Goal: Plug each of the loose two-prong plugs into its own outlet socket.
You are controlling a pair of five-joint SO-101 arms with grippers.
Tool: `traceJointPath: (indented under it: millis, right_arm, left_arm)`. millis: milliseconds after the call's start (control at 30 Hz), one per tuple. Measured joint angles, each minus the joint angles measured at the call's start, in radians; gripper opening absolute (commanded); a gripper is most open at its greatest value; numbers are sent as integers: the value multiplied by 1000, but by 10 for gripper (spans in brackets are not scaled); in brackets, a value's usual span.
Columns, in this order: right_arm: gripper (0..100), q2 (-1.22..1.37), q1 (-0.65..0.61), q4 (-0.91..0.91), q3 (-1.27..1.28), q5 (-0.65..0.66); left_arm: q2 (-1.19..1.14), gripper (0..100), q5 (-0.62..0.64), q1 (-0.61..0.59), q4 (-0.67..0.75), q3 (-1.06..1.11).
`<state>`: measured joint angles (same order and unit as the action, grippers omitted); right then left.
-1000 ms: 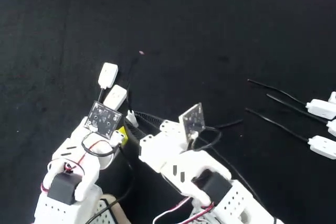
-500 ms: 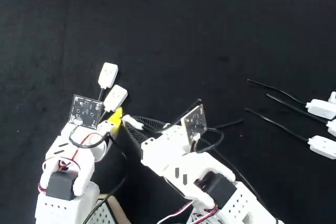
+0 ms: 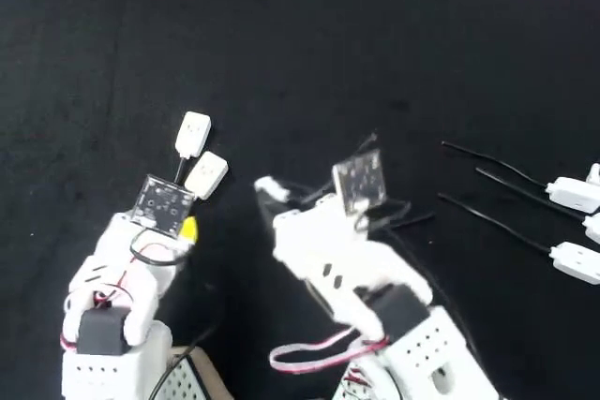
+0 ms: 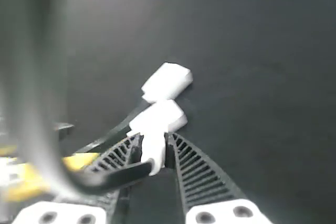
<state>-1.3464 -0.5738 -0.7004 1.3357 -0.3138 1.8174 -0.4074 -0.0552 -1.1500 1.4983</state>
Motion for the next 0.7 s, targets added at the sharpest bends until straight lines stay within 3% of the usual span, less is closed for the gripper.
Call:
traceJointPath:
  millis: [133, 300, 700]
  right_arm:
    - [13, 270, 72, -161, -206, 74]
    - [12, 612, 160, -293, -450, 252]
    - [12, 993, 330, -328, -663, 499]
  left_arm:
    - [3, 203, -14, -104, -12, -51]
    - [-109, 203, 48, -124, 64, -98]
    - [-1089, 203, 80, -100, 331, -568]
